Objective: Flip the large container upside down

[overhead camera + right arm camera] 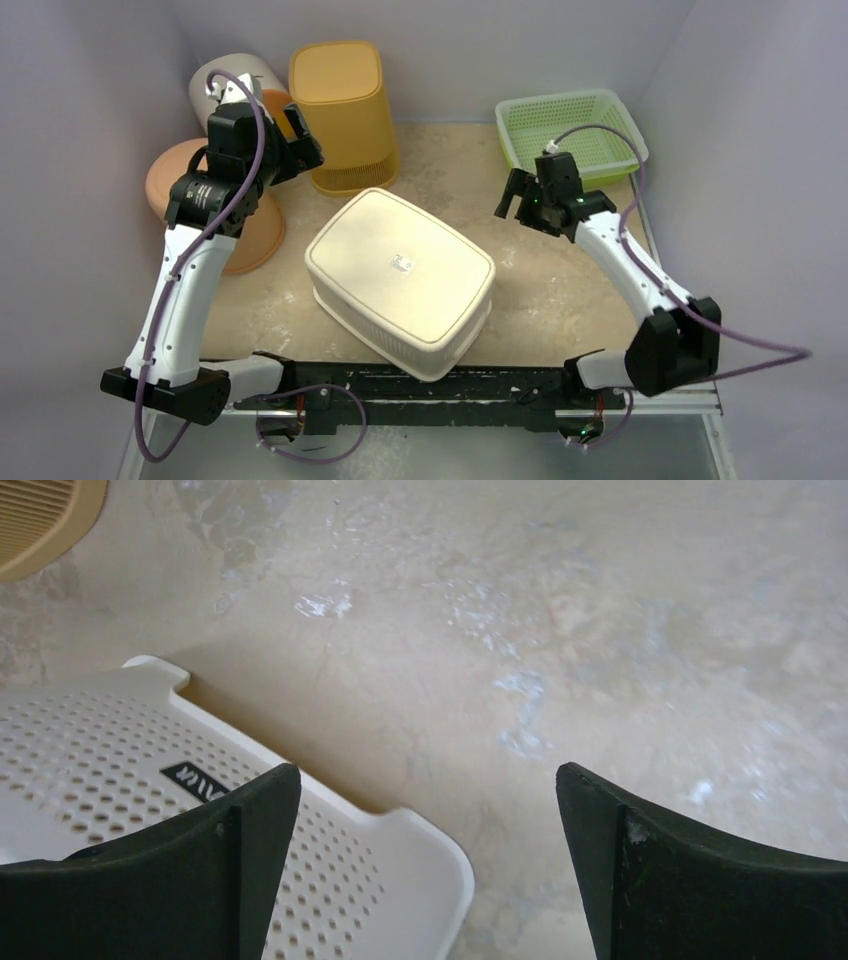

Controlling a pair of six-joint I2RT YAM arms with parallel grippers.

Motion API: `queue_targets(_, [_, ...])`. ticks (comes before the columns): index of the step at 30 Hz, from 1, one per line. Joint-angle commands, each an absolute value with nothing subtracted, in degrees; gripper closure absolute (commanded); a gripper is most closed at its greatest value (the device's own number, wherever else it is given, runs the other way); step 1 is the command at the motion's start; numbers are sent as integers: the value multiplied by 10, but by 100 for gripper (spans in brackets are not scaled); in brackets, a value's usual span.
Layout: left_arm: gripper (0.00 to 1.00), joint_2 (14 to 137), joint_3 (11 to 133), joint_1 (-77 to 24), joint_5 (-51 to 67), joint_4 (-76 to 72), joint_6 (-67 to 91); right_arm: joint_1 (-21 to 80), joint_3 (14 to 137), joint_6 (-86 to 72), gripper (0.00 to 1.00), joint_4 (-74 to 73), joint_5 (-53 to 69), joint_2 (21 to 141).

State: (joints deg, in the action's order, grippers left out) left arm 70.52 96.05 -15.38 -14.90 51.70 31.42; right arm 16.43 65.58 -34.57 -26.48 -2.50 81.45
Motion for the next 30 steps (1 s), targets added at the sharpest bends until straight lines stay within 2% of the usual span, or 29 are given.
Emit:
queue_targets(1, [8,711,950,-153,-122,491,305,163,668,-362,0,-394,-116,721])
queue_targets(7, [8,725,929,-161,-110,479,309,179,635,-401,0,-503,-138,637])
queue_targets(12, [8,745,913,-173,-110,463,306,222,612,-461,0,-567,-97,569])
queue_targets(23, [8,764,934,-181,-123,465,305,437,577,-591,0,-592,-8,569])
queue_targets(27, [8,767,948,-185,-126,469,306,467,559,-602,0,-565,-5,563])
queue_targets(30, [8,768,961,-187,-126,469,309,467,562,-565,0,-503,-7,613])
